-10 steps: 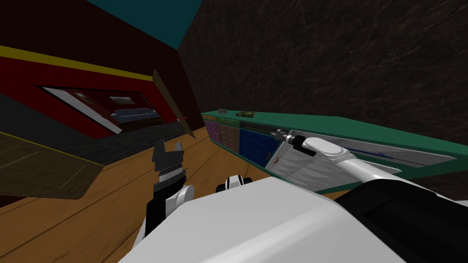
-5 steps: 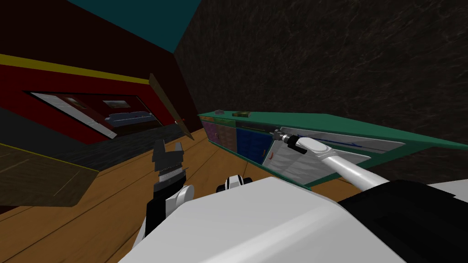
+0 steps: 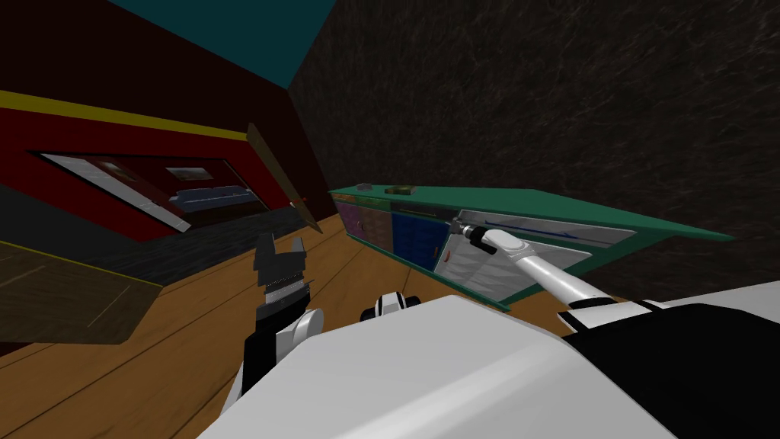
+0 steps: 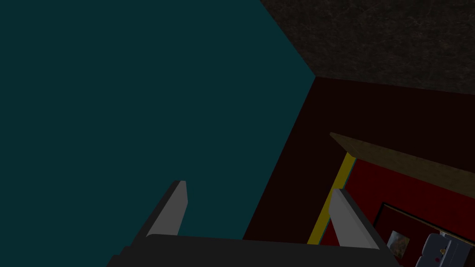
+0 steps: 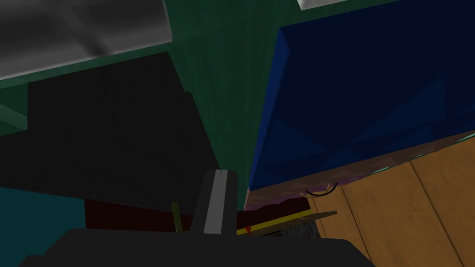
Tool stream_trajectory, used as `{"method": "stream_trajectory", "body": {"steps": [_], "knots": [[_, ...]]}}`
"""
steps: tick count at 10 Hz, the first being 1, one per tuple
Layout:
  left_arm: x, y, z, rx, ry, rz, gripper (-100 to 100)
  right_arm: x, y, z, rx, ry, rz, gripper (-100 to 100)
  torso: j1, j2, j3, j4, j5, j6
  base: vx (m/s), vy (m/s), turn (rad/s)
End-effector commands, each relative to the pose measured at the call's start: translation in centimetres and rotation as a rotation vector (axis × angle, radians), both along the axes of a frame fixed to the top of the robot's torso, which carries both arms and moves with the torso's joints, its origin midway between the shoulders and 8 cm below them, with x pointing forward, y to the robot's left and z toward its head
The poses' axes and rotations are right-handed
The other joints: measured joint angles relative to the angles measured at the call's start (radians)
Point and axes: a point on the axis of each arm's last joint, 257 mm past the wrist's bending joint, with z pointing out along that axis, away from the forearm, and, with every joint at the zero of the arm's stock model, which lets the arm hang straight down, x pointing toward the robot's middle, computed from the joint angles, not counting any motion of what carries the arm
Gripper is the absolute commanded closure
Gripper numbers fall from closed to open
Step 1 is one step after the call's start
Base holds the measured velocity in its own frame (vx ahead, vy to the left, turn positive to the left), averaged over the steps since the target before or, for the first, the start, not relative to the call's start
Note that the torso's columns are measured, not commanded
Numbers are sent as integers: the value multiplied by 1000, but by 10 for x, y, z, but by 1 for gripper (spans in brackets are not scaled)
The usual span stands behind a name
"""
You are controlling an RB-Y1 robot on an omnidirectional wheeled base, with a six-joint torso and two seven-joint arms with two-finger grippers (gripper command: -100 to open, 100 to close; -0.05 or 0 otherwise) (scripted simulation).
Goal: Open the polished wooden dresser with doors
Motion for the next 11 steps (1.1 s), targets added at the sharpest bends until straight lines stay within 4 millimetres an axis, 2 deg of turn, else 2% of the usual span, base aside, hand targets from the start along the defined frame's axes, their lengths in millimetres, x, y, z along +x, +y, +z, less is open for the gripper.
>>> {"method": "stream_trajectory", "body": {"steps": [1,2,3,4,5,6,7,8,10,11], "knots": [[0,0,0,0,0,0,0,14,14,-22,26,14,6,100,-1,1,1,0,0,0,-125,-30,-80],[0,0,0,0,0,0,0,20,23,-31,36,27,18,100,-4,10,6,2,-2,1,-160,-33,-42],[0,0,0,0,0,0,0,28,18,-30,39,26,5,100,-3,12,8,4,-1,1,-78,-18,4],[0,0,0,0,0,0,0,35,11,-24,42,17,-11,100,-1,6,4,2,0,0,-19,-11,2],[0,0,0,0,0,0,0,46,17,-7,42,-14,1,100,0,0,0,0,0,0,4,-6,-1],[0,0,0,0,0,0,0,52,41,-42,55,32,27,100,0,-1,-1,0,0,0,-100,-24,-73],[0,0,0,0,0,0,0,59,48,-47,62,41,34,100,-2,6,4,1,-1,1,-149,-24,-39],[0,0,0,0,0,0,0,66,41,-46,64,45,16,100,-2,10,6,3,-1,1,-80,-23,0],[0,0,0,0,0,0,0,86,46,-17,66,-3,23,100,-1,2,1,1,0,0,-13,-13,1],[0,0,0,0,0,0,0,91,67,-52,83,43,37,100,0,0,0,0,0,0,-107,-37,-86]]}}
